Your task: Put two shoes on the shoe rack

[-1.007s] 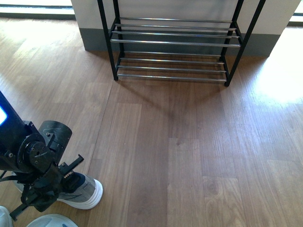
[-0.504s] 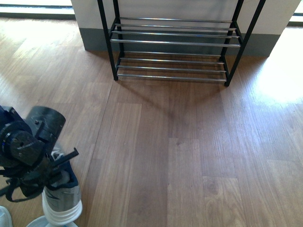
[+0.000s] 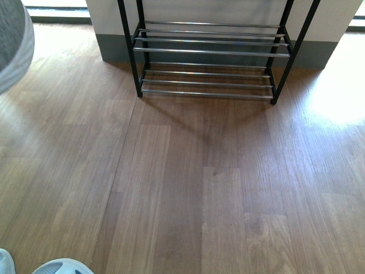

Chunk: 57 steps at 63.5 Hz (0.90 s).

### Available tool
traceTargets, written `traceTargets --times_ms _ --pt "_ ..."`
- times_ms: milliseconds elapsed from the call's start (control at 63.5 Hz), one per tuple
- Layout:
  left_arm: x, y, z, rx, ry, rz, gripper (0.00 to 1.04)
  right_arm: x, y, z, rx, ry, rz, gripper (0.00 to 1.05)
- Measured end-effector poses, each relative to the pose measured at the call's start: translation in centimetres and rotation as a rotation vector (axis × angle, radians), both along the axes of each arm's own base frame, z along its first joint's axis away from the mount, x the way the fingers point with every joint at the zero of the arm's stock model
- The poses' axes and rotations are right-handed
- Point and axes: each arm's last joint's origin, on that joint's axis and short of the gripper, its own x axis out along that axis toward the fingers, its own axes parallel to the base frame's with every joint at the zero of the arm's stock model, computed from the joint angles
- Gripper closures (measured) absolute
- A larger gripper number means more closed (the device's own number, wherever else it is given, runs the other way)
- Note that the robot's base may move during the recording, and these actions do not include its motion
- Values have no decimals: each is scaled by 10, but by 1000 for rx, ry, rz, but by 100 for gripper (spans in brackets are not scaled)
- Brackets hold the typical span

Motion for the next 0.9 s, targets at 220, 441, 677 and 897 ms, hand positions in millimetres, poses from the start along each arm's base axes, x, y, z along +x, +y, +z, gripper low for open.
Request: traceTargets --times_ms 220,441,677,897 --pt "-42 1 31 48 -99 6 103 0 0 0 0 0 0 103" --pt "-42 1 31 52 -96 3 103 0 0 0 0 0 0 103" --pt "-42 1 31 55 -95 2 103 0 0 0 3 0 7 103" --pt "-42 1 31 55 -94 1 103 0 0 0 1 0 0 103"
